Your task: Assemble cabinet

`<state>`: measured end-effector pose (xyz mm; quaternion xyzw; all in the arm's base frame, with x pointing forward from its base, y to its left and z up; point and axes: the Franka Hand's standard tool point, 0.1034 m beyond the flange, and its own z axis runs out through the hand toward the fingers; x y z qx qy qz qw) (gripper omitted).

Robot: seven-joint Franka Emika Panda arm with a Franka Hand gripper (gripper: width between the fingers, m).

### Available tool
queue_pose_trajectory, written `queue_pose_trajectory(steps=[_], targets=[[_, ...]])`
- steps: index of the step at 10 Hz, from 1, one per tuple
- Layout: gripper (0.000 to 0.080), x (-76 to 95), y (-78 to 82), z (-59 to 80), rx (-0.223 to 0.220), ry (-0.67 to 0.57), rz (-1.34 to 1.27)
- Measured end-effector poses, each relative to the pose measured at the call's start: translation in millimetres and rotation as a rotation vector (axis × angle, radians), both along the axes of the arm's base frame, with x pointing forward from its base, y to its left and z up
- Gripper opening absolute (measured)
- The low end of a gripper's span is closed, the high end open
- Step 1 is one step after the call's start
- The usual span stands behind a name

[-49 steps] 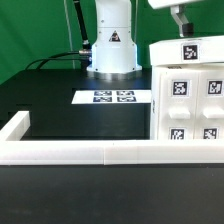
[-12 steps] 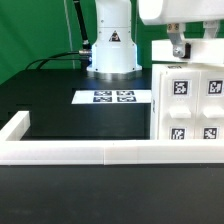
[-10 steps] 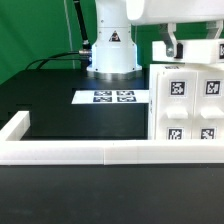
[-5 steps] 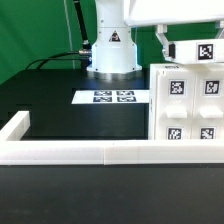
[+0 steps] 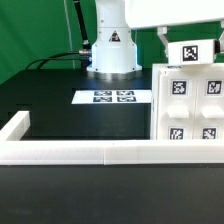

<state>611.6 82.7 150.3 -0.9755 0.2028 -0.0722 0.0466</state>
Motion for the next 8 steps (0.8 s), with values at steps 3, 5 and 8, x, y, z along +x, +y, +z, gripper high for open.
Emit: queue_pose_trajectory(steps=[3,5,8], targets=[[0.0543,0.0,0.5,0.0,0.046,0.014,-0.21],[0.0543,0.7,1.5,-0.3,0.091,0.019,-0.413],[0.0543,0.8,0.8,-0.2,0.167,0.05,-0.731]])
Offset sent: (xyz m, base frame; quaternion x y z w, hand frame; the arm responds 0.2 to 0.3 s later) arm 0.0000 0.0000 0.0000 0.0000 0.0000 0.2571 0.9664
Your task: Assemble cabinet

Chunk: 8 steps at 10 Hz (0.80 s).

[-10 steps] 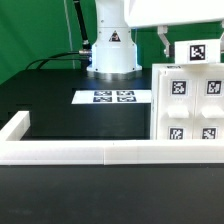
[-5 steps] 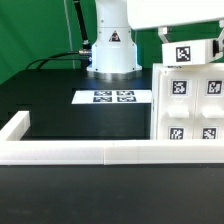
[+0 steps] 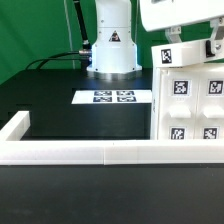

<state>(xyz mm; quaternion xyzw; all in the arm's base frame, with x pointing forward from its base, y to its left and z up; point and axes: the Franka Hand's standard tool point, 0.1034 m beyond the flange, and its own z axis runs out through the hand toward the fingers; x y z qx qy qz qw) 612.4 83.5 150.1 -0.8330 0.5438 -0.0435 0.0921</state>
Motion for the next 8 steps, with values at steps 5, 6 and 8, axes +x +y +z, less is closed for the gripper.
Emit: queue_pose_trajectory(steps=[5,6,8], targets=[[0.0543,-0.5,1.6,-0.6,0.116,0.056,-0.454],[0.0543,-0.6,2.2,-0.7,0.135,0.068,-0.543],[0.0543,-0.5,1.1,-0.6,0.185,0.098,-0.741]])
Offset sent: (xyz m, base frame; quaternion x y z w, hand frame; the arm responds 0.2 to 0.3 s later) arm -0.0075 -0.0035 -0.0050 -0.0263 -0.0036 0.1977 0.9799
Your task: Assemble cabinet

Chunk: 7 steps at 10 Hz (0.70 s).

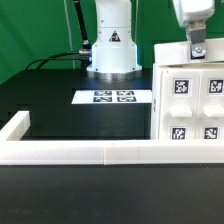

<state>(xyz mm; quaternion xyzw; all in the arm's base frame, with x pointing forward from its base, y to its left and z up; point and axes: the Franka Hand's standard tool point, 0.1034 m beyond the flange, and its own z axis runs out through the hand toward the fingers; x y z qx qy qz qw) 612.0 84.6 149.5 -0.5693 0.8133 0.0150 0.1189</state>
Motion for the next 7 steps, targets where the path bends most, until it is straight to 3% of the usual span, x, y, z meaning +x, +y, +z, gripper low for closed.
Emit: queue_pose_trajectory(steps=[2,5,7], targets=[[0.0543,0.2,-0.8,-0.6,0.045,0.019,-0.128],[0.0543,0.4,2.7,-1.0,0.071,0.024,-0.171],[0.0752,1.5,4.7,4.3,0.077,0.007,-0.127]])
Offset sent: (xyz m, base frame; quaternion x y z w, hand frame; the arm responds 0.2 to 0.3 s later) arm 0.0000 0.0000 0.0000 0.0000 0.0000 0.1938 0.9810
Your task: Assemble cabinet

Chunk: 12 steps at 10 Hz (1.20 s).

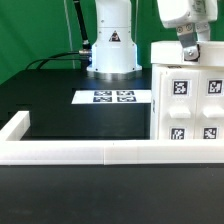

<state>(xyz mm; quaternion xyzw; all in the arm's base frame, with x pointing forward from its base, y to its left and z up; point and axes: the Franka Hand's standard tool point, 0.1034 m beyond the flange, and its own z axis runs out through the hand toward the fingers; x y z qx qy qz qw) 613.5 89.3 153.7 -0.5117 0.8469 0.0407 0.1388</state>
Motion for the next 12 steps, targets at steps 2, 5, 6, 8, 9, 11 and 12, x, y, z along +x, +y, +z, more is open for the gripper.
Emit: queue_pose_trajectory(steps=[2,5,6,8,9,11,12], targets=[[0.0797,1.3,3.4,12.2,0.017,-0.02,-0.003],[0.0797,7.2,5.2,31.8,0.04,-0.054,-0.007],[0.0797,8.2,5.6,32.5,0.046,-0.056,-0.012],[0.0797,7.2,5.8,30.1,0.037,-0.06,0.025],[0.0797,5.0,8.3,28.6,0.024,-0.048,0.107],[0.0797,6.6,13.5,31.2,-0.031,-0.1,0.363],[0.0797,7.0,14.7,32.3,-0.052,-0.125,0.487]])
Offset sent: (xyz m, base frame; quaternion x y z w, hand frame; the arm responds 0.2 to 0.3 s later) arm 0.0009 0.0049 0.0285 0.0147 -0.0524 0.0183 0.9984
